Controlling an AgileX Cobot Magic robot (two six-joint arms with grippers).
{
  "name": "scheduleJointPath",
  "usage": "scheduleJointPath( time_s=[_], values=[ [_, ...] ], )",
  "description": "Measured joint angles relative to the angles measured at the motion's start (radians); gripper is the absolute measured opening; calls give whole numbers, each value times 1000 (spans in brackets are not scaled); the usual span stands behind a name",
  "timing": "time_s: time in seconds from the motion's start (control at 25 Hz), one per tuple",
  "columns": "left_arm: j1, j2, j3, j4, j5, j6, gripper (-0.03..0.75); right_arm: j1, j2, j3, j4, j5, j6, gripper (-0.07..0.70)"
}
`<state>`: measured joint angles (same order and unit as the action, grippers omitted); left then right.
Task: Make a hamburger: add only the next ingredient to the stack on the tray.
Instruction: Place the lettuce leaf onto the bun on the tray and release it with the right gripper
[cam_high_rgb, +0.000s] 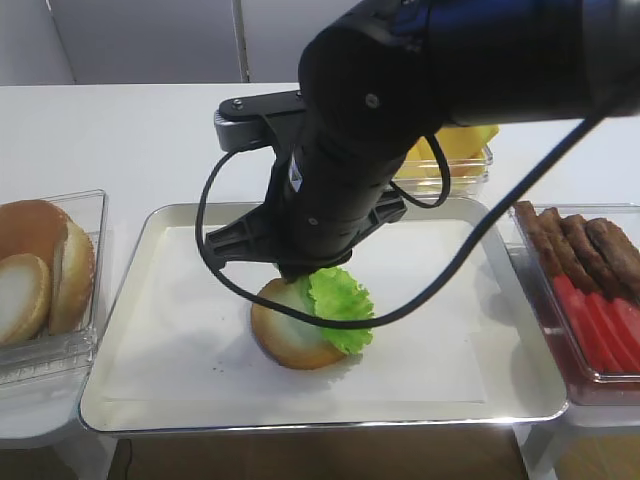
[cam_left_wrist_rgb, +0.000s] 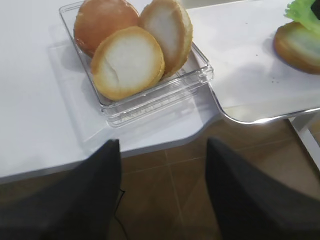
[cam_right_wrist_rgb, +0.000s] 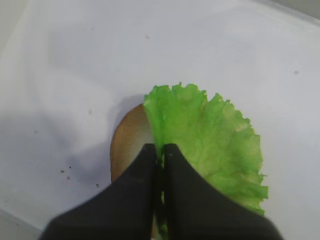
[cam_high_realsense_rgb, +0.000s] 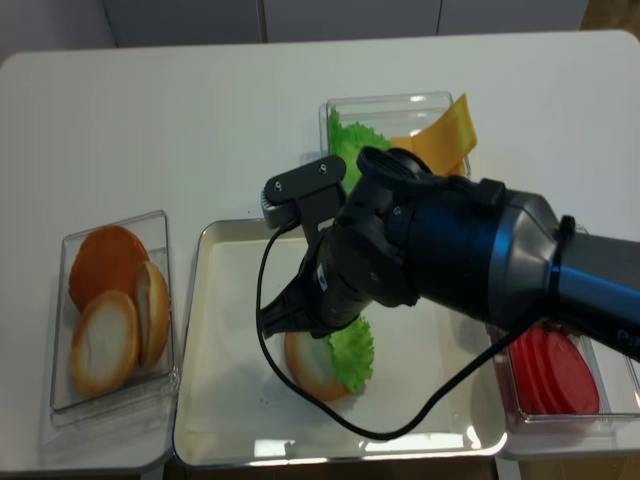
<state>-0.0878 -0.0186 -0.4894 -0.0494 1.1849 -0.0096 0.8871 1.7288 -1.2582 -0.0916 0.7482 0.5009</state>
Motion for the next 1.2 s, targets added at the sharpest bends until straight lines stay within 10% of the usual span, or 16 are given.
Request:
scheduleJointPath(
  time_s=[0.24,0.68,1.2],
  values=[
    [0,0,0,0,0,0,402,0,0,0,7,-6,35,93],
    [0,0,0,0,0,0,402,0,-6,0,25,42,41,605],
    [0,0,0,0,0,0,402,-124,-155,0,44,168,-108,635]
  ],
)
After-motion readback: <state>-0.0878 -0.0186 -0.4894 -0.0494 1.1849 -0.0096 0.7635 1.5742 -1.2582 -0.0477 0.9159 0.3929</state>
